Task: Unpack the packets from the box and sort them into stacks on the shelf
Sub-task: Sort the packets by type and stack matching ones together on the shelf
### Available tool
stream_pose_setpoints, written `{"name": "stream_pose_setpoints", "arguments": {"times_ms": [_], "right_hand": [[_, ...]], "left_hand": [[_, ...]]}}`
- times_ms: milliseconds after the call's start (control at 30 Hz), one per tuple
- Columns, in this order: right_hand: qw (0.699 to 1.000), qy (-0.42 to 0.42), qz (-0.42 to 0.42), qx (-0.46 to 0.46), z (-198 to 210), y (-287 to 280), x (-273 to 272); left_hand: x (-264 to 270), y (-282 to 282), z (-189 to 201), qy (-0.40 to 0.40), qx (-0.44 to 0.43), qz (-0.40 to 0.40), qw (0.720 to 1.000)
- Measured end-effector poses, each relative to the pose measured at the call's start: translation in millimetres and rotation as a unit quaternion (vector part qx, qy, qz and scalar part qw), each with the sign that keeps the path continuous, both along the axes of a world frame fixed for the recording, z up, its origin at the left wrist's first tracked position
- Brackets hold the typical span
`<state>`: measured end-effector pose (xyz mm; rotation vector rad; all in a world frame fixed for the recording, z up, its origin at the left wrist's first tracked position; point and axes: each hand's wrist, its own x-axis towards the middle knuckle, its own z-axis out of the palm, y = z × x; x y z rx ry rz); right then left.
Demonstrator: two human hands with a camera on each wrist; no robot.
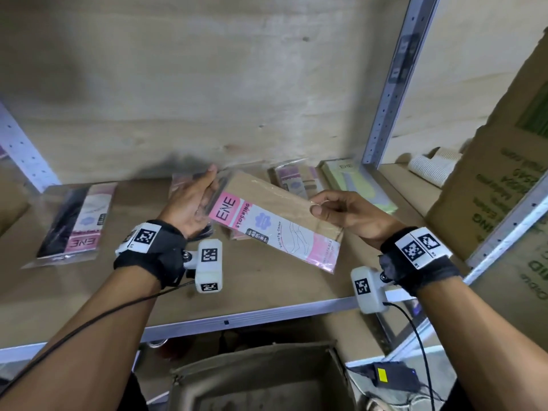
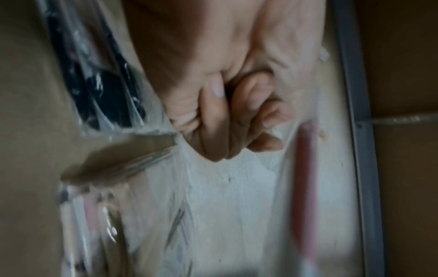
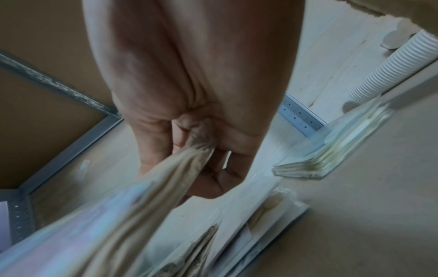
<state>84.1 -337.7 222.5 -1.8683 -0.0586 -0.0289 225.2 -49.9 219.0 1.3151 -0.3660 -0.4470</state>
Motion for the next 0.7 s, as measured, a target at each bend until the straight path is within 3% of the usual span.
{"name": "stream_pose_setpoints", "arguments": {"times_ms": [133, 267, 367, 467, 533, 600, 700], "right_hand": [[1.0, -0.005, 0.005, 0.006, 2, 6, 4], [1.0, -0.006, 0.01, 0.019, 2, 11, 5], [1.0, 0.002, 0.013, 0.026, 3, 13, 4], [1.0, 0.02, 0.007, 0.022, -3, 16, 3], [0.999, 0.035, -0.001, 0.038, -6, 19, 3], [0.996, 0.045, -0.02, 0.077, -5, 22, 4], [0.984, 0.055, -0.065, 0.158, -1, 31, 7]], "left_hand": [[-2, 3, 6, -0.009, 0.001, -0.08, 0.997], [-9, 3, 10, -0.052, 0.069, 0.008, 0.996], [-10, 9, 9, -0.037, 0.074, 0.034, 0.996], [-10, 11, 9, 0.067, -0.016, 0.03, 0.997], [-8, 12, 6, 0.105, -0.029, 0.072, 0.991], [-4, 17, 2, 0.166, -0.071, 0.108, 0.978], [-5, 19, -3, 0.228, -0.111, 0.094, 0.963]]}}
